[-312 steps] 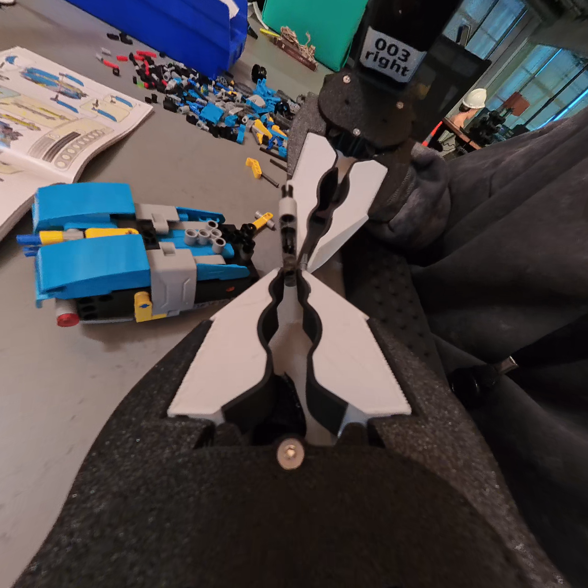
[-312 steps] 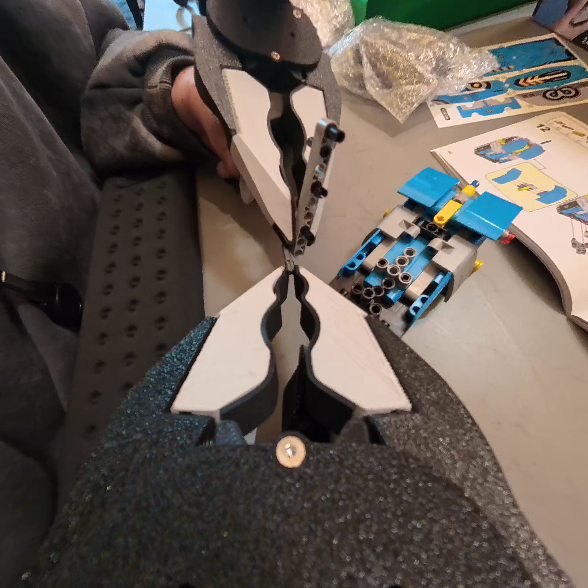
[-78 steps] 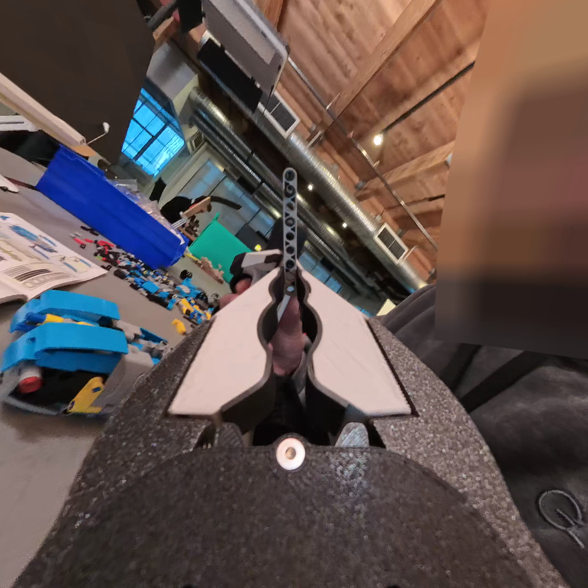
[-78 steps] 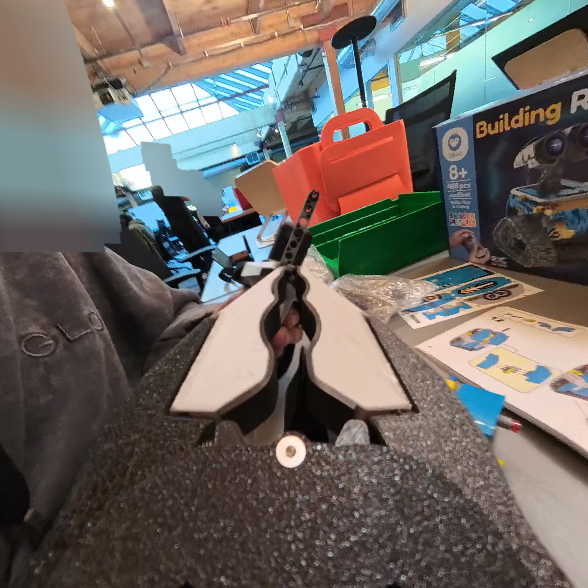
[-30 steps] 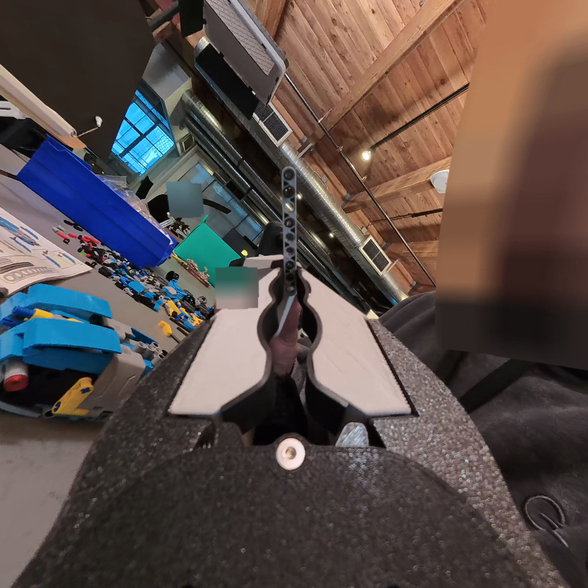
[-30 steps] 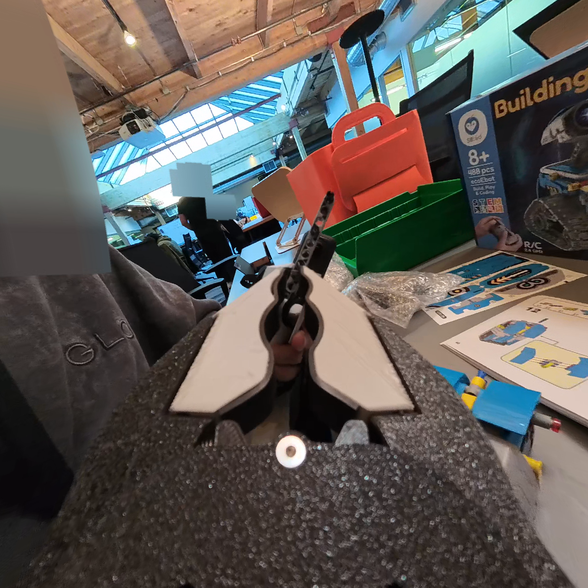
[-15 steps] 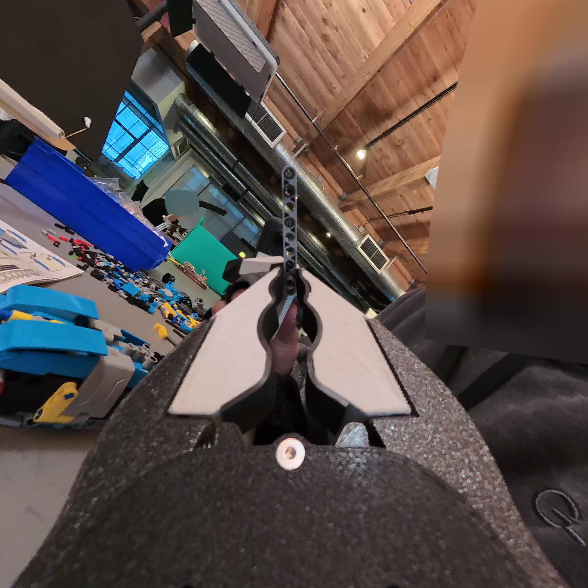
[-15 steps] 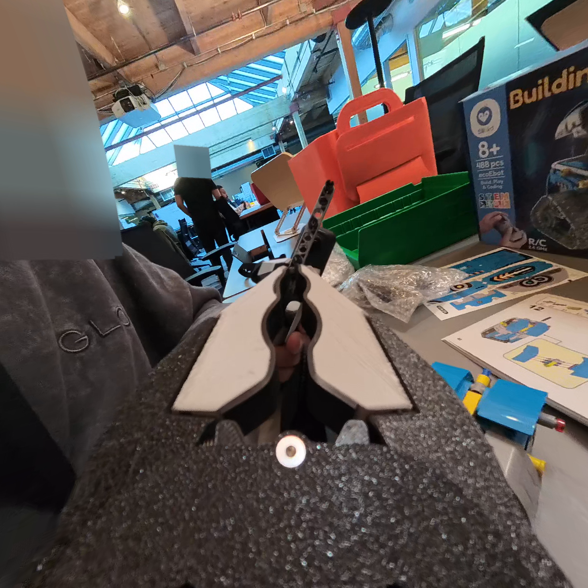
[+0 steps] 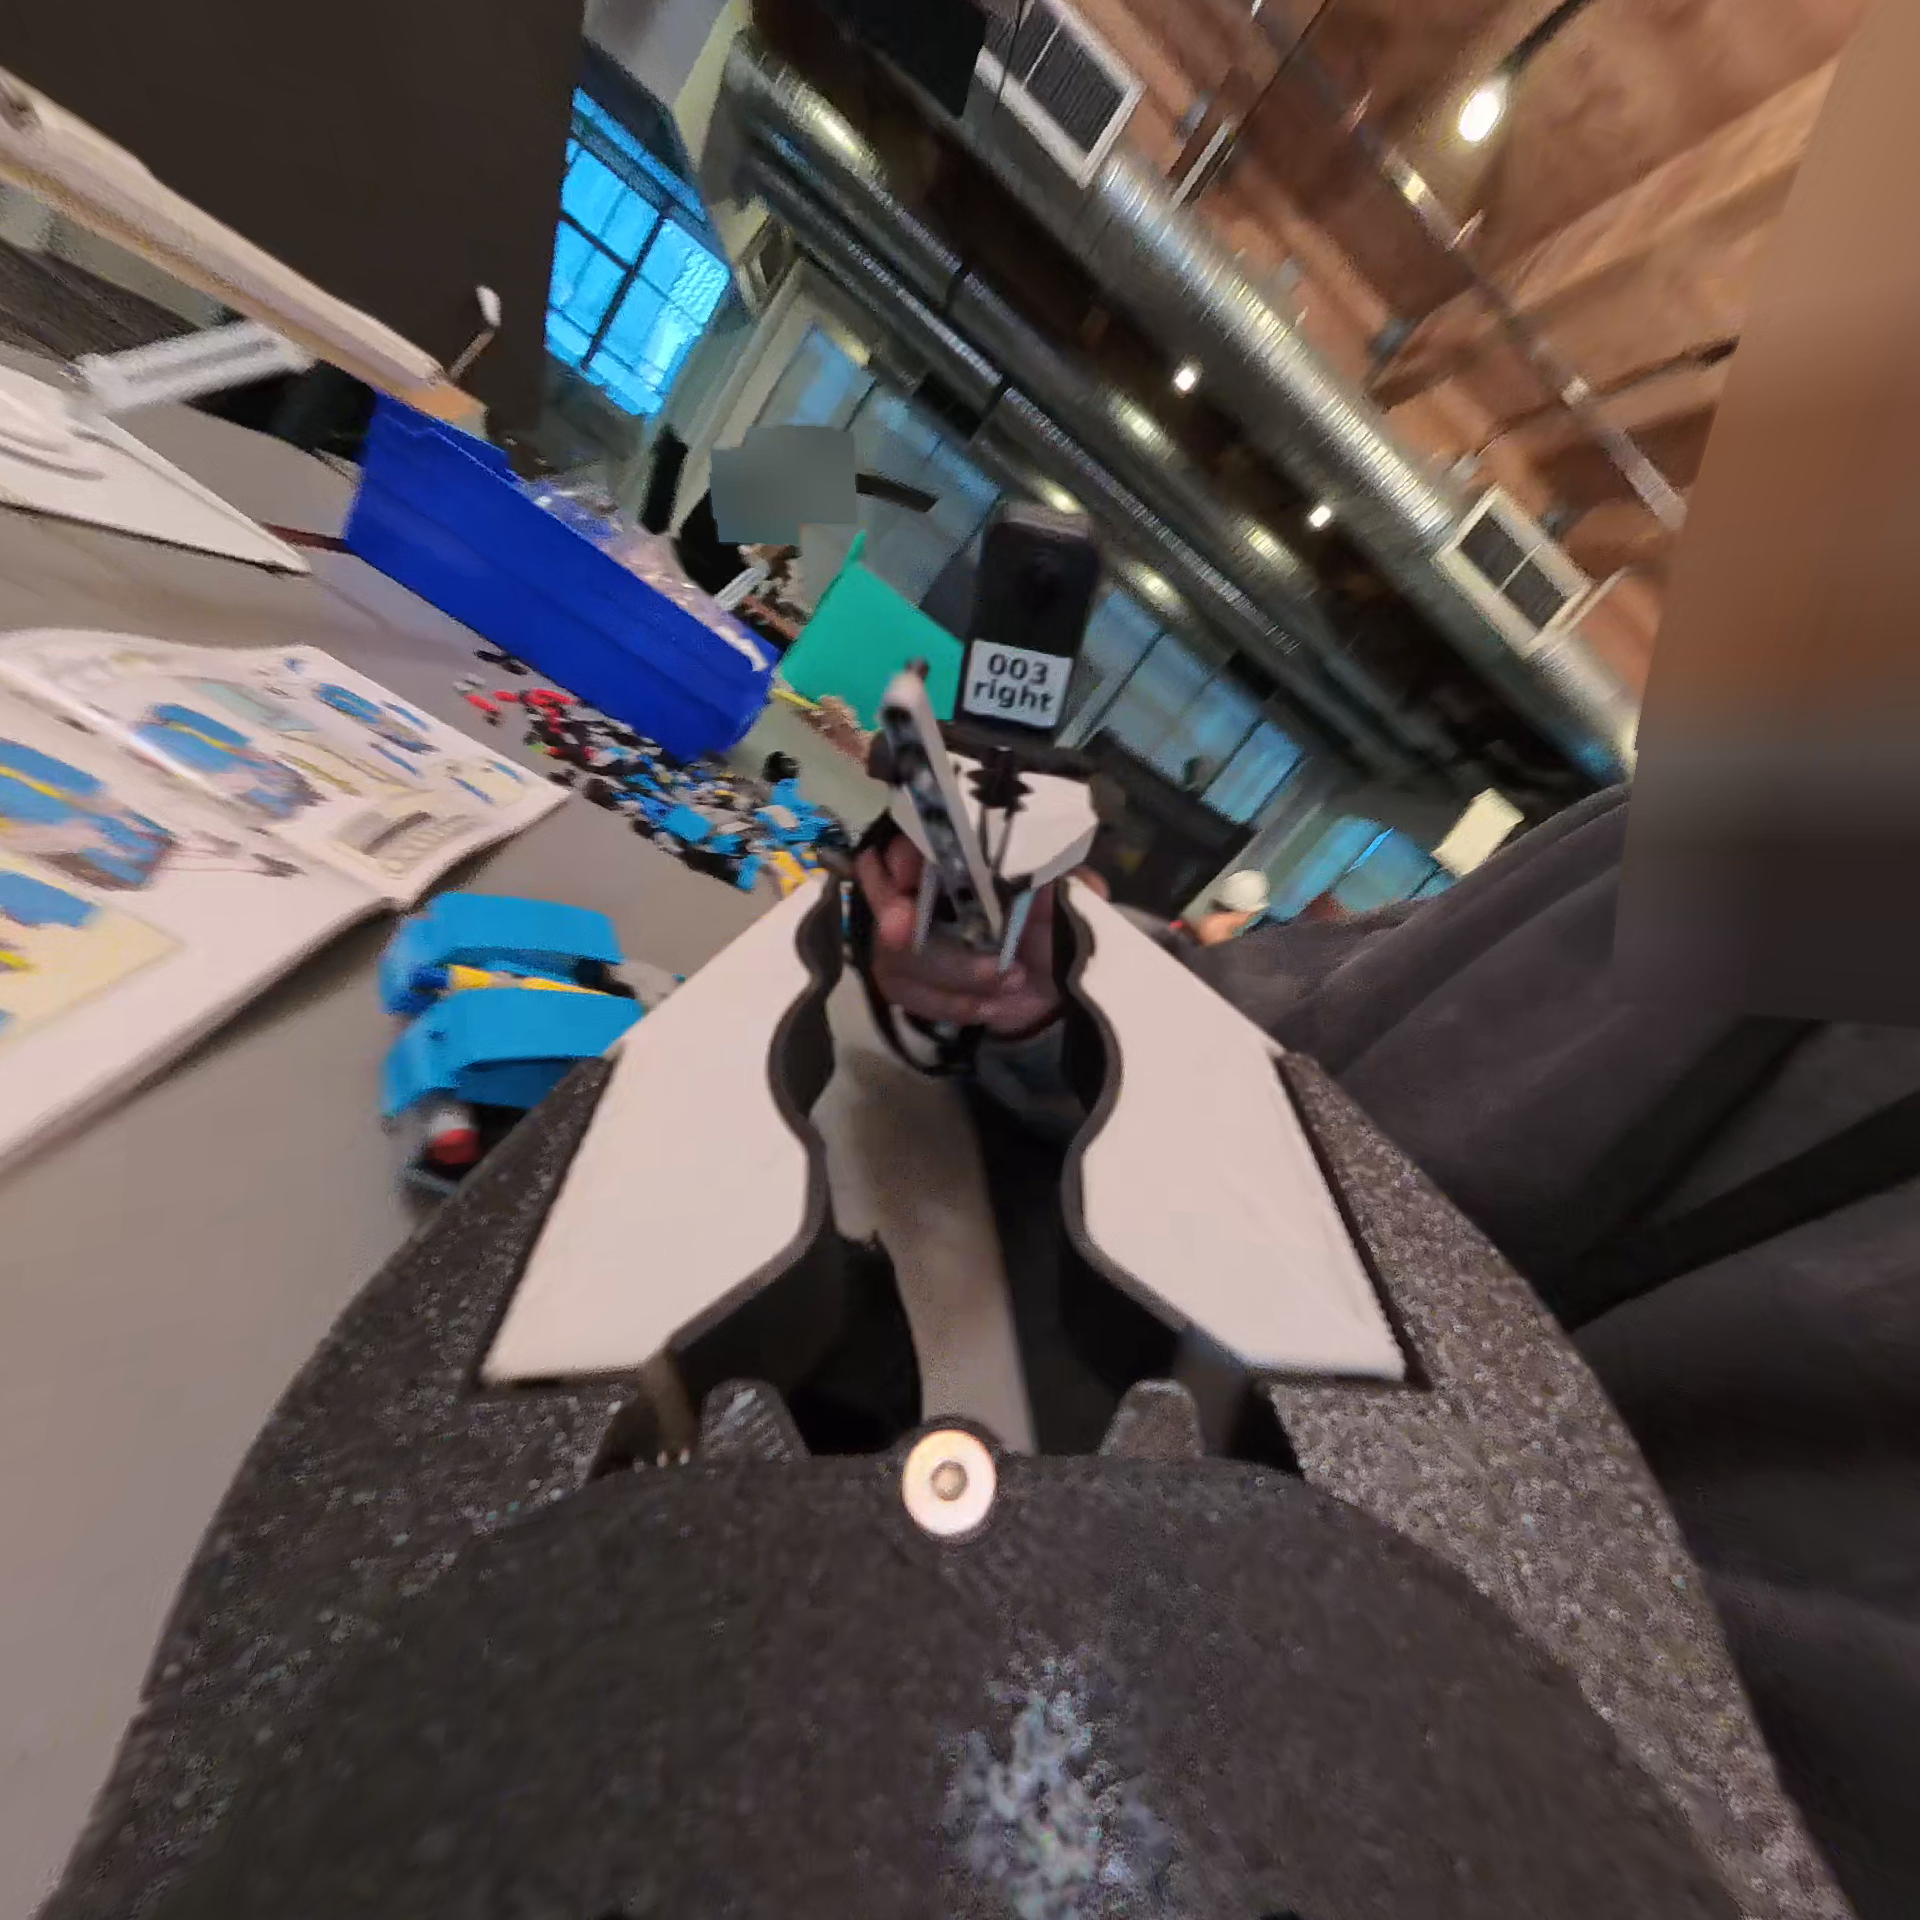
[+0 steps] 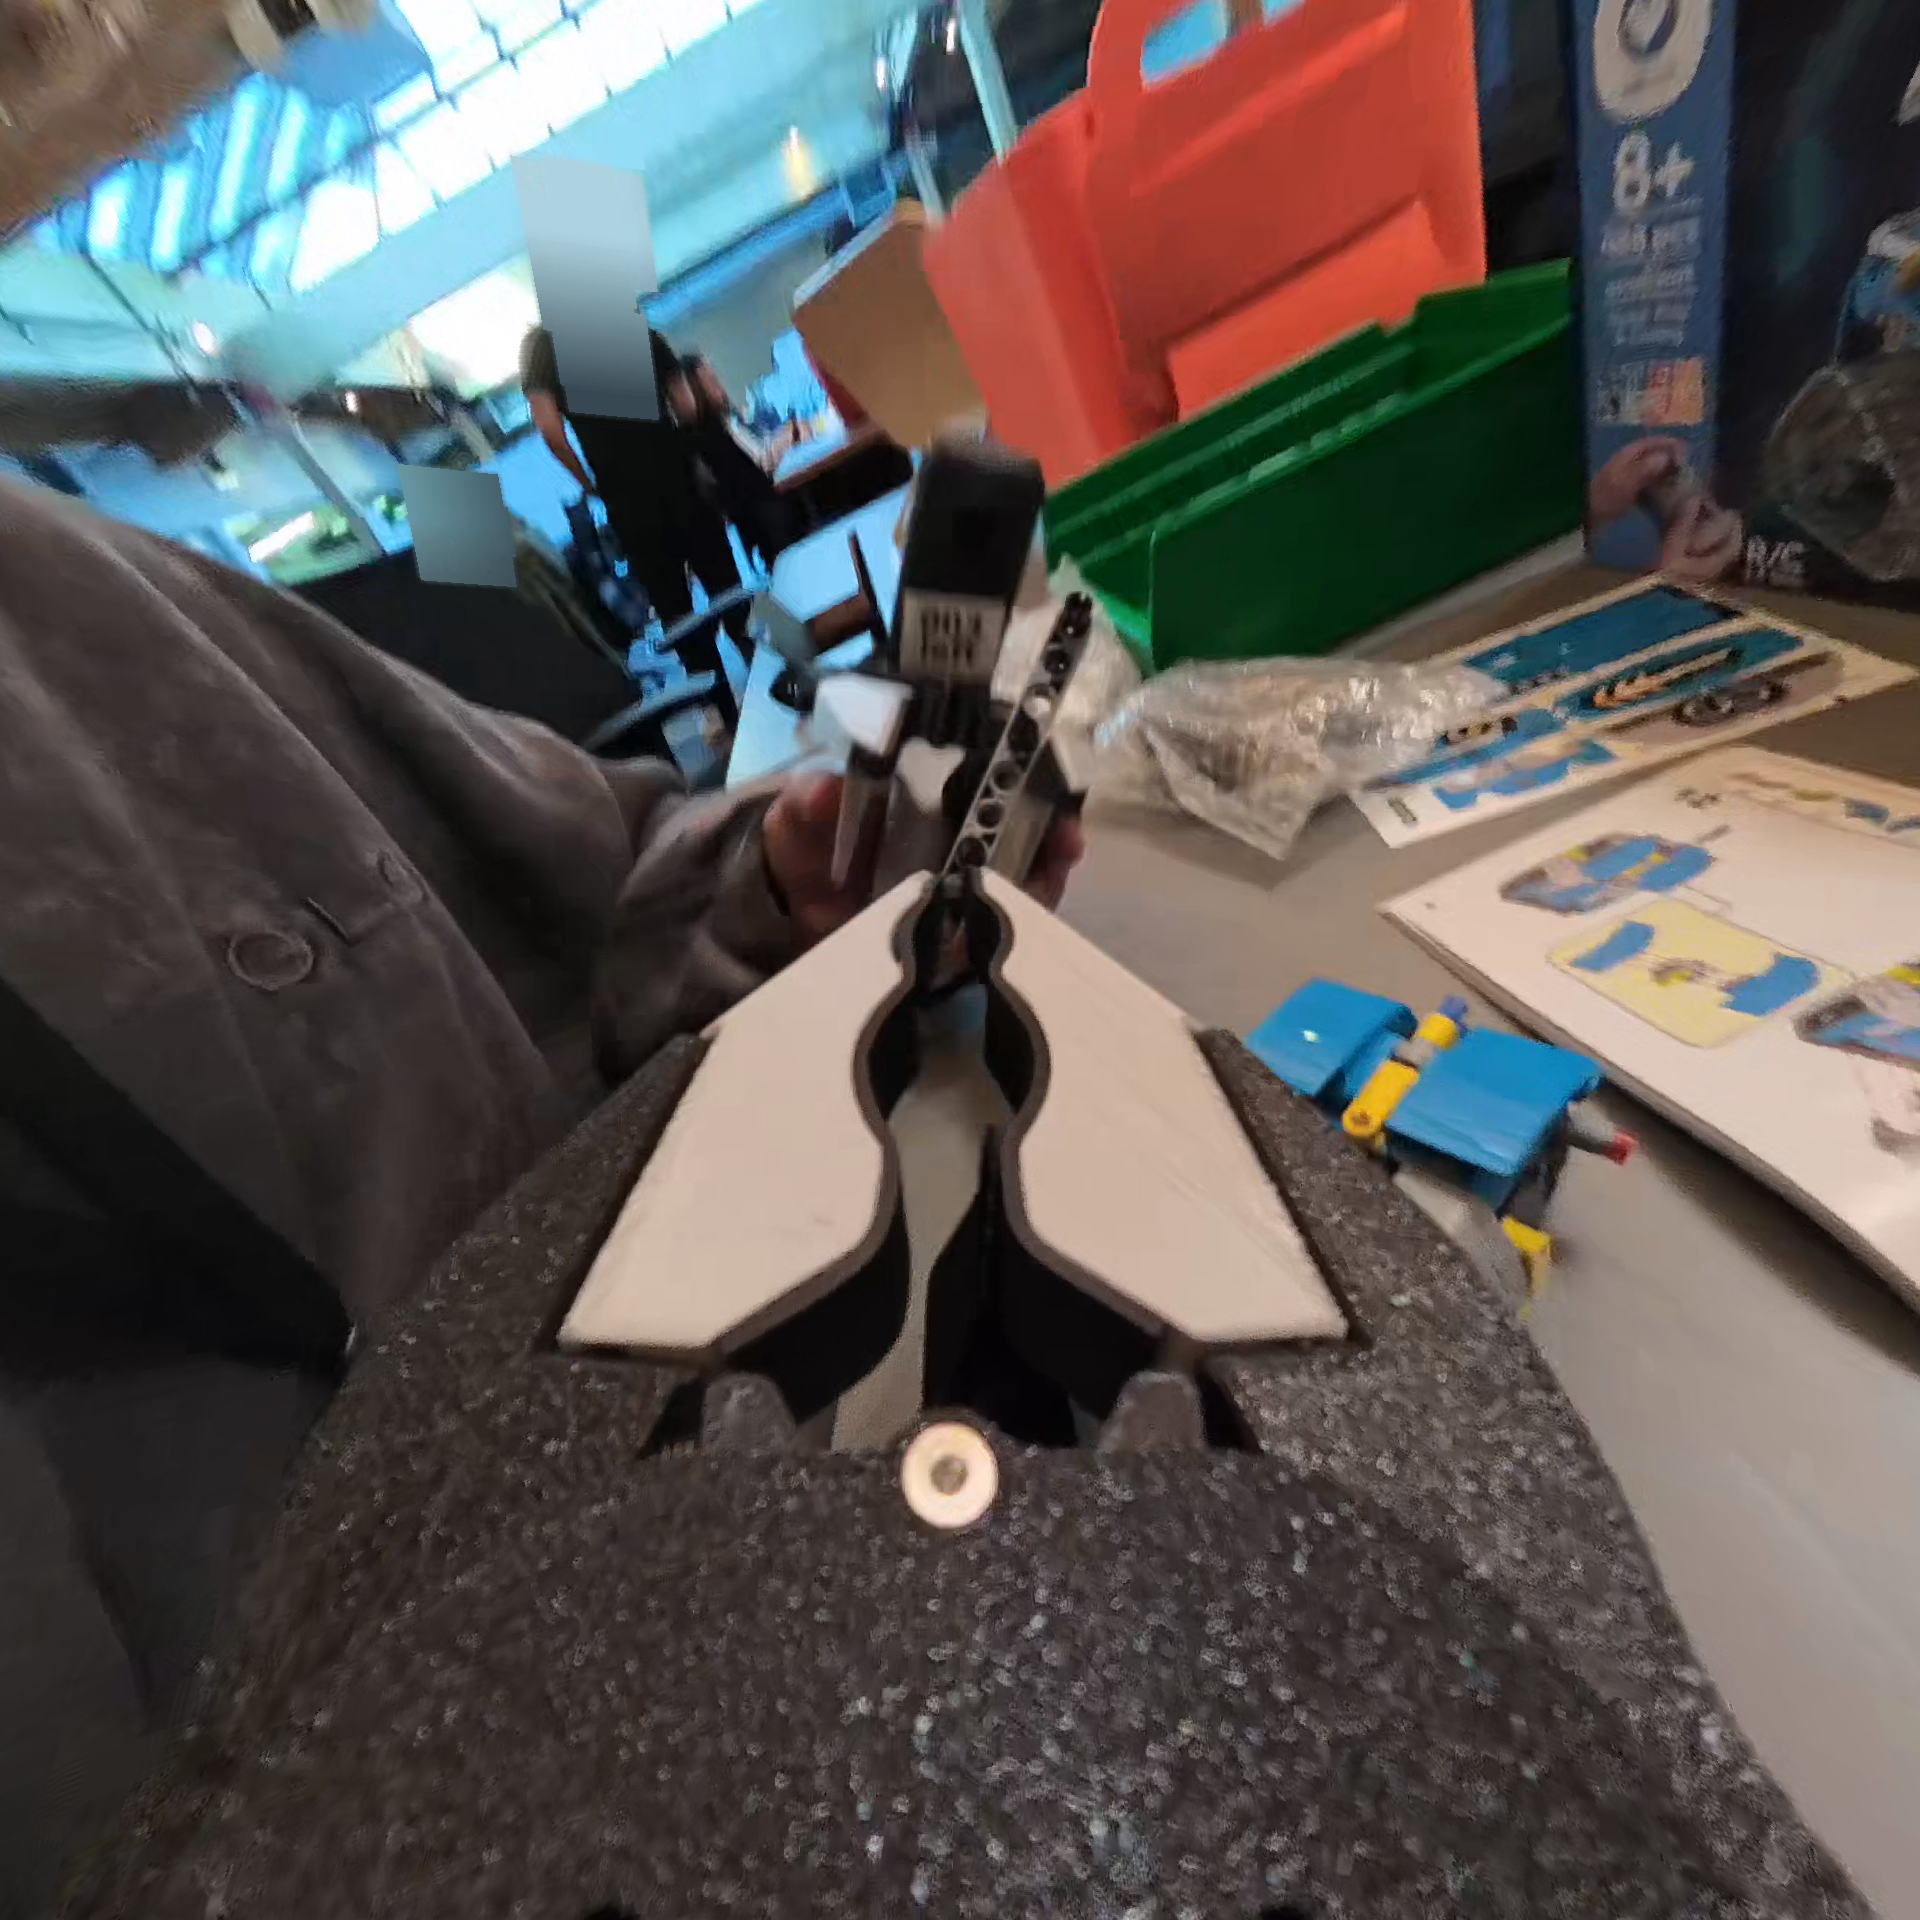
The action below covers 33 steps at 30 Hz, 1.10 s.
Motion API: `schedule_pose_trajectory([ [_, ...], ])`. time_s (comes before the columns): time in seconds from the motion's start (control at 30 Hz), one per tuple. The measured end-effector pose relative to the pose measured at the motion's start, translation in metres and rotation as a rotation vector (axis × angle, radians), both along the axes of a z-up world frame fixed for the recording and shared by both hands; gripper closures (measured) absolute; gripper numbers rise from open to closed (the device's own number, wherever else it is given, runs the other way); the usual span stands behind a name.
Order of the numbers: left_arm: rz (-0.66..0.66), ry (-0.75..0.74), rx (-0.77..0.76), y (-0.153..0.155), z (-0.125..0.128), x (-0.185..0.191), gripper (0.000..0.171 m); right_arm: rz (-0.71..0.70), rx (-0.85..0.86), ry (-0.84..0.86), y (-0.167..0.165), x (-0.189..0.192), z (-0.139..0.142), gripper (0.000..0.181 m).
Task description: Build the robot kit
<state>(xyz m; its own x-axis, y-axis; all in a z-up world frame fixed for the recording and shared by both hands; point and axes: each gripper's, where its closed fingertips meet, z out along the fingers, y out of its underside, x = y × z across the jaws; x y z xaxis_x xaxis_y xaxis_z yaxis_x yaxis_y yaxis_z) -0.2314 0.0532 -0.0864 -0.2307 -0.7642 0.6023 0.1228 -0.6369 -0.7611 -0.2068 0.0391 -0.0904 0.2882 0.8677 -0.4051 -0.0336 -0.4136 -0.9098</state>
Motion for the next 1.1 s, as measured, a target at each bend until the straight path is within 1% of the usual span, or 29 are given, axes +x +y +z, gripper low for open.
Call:
schedule_pose_trajectory([
  [0.07,0.040,0.026,0.083,0.006,0.001,-0.005,0.132,0.081,-0.064,-0.047,-0.010,0.000,-0.010,0.178],
  [0.13,0.018,0.022,0.098,0.003,0.003,-0.006,0.132,0.175,-0.128,-0.104,-0.023,-0.004,-0.022,0.177],
  [0.3,-0.218,0.068,0.028,-0.030,-0.010,0.006,0.134,0.281,-0.112,-0.183,-0.041,-0.011,-0.030,0.177],
  [0.33,-0.261,0.084,0.028,-0.037,-0.013,0.007,0.144,0.287,-0.101,-0.199,-0.042,-0.011,-0.031,0.177],
  [0.37,-0.295,0.107,0.039,-0.043,-0.017,0.008,0.163,0.294,-0.097,-0.209,-0.043,-0.011,-0.030,0.177],
  [0.4,-0.323,0.136,0.053,-0.049,-0.023,0.008,0.165,0.308,-0.094,-0.212,-0.046,-0.010,-0.029,0.178],
  [0.47,-0.329,0.175,0.082,-0.054,-0.029,0.011,0.165,0.287,-0.076,-0.218,-0.042,-0.003,-0.024,0.177],
  [0.57,-0.376,0.196,0.118,-0.071,-0.032,0.015,0.165,0.316,-0.101,-0.157,-0.044,-0.003,-0.012,0.178],
  [0.63,-0.397,0.220,0.116,-0.077,-0.037,0.018,0.165,0.314,-0.122,-0.134,-0.042,-0.006,-0.012,0.181],
  [0.7,-0.391,0.220,0.096,-0.077,-0.038,0.020,0.166,0.267,-0.135,-0.087,-0.033,-0.008,-0.011,0.181],
  [0.77,-0.374,0.172,0.035,-0.071,-0.029,0.020,0.166,0.226,-0.138,-0.057,-0.026,-0.008,-0.011,0.181],
  [0.83,-0.327,0.125,-0.053,-0.055,-0.022,0.017,0.166,0.128,-0.107,-0.024,-0.012,0.000,-0.007,0.168],
  [0.9,-0.278,0.073,-0.136,-0.037,-0.017,0.012,0.166,0.021,-0.080,0.075,0.001,0.015,0.007,0.160],
  [0.93,-0.252,0.042,-0.185,-0.028,-0.015,0.010,0.166,-0.010,-0.079,0.108,0.003,0.019,0.011,0.156],
  [0.97,-0.231,0.013,-0.230,-0.019,-0.013,0.008,0.165,-0.022,-0.083,0.116,0.002,0.019,0.010,0.153],
  [1.03,-0.219,-0.040,-0.302,-0.009,-0.010,0.005,0.166,-0.066,-0.113,0.085,0.002,0.011,-0.004,0.144],
  [1.07,-0.223,-0.052,-0.324,-0.008,-0.010,0.005,0.165,-0.083,-0.126,0.091,0.001,0.005,-0.008,0.146],
  [1.1,-0.232,-0.047,-0.330,-0.010,-0.011,0.006,0.165,-0.096,-0.127,0.133,0.000,0.001,-0.006,0.150],
])
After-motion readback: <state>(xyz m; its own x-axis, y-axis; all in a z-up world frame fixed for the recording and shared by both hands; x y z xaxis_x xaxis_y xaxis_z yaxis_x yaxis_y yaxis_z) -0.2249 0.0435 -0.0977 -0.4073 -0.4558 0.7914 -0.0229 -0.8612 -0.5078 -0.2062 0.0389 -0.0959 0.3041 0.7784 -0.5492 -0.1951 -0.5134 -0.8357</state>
